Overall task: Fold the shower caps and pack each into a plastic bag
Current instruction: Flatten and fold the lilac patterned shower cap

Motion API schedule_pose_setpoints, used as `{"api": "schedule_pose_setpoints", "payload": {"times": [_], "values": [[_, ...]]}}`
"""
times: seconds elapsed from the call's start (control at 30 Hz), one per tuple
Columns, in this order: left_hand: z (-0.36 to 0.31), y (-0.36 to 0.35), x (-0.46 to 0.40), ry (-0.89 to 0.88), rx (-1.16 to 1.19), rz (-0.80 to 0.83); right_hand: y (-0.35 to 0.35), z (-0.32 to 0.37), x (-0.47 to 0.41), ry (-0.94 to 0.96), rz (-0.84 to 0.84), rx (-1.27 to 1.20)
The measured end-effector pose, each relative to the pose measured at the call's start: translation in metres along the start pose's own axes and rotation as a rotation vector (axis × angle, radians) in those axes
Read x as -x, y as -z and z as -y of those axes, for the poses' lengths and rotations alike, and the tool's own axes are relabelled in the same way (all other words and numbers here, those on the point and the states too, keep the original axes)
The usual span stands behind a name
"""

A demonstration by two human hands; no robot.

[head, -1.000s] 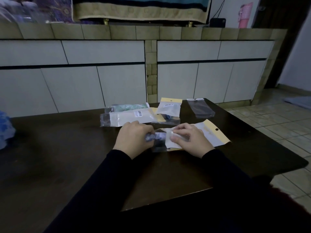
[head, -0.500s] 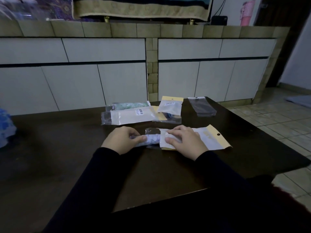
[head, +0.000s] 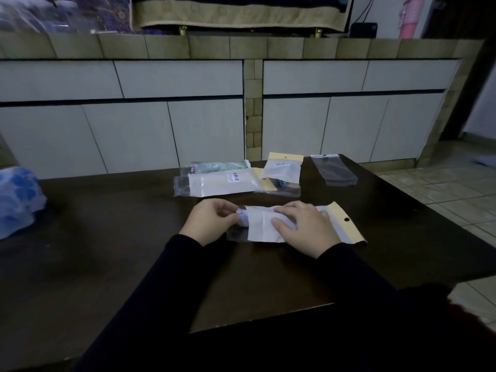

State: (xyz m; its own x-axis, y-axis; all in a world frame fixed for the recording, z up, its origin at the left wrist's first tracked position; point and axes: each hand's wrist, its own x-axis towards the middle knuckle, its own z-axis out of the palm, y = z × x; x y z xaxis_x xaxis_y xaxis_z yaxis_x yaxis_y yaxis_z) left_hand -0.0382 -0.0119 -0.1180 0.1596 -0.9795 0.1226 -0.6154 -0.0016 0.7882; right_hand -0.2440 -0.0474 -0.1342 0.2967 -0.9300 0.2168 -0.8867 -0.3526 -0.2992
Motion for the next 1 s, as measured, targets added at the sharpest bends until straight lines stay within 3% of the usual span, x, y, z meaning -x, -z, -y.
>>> {"api": "schedule_pose_setpoints", "payload": {"times": [0.17,0.3,0.37,0.47,0.53,0.63,0.77,1.0], "values": [[-0.01,-0.006,0.003,0.147,0.362,0.118,-0.005,0.006,-0.002,0.021,0.011,-0.015],[-0.012,-0.006,0.008,0.151,0.433,0.19,-0.007,0.01,-0.001,0.052,0.014,0.025],[-0.006,-0.003,0.008,0.077,0.357,0.153,-0.007,0.01,-0.001,0.058,0.016,0.025],[0.009,0.011,0.012,-0.019,0.078,-0.101,-0.005,0.011,-0.001,0.046,0.01,0.012],[0.02,0.024,0.015,0.011,-0.297,-0.269,-0.004,0.011,-0.001,0.043,-0.009,0.001],[0.037,0.044,0.02,0.161,-0.63,-0.314,-0.004,0.012,-0.001,0.038,-0.017,0.017],[0.054,0.054,0.028,0.245,-0.7,-0.25,-0.009,0.022,-0.011,0.036,-0.011,0.028],[0.06,0.053,0.032,0.23,-0.762,-0.225,-0.023,0.053,-0.039,0.071,-0.005,0.013]]}}
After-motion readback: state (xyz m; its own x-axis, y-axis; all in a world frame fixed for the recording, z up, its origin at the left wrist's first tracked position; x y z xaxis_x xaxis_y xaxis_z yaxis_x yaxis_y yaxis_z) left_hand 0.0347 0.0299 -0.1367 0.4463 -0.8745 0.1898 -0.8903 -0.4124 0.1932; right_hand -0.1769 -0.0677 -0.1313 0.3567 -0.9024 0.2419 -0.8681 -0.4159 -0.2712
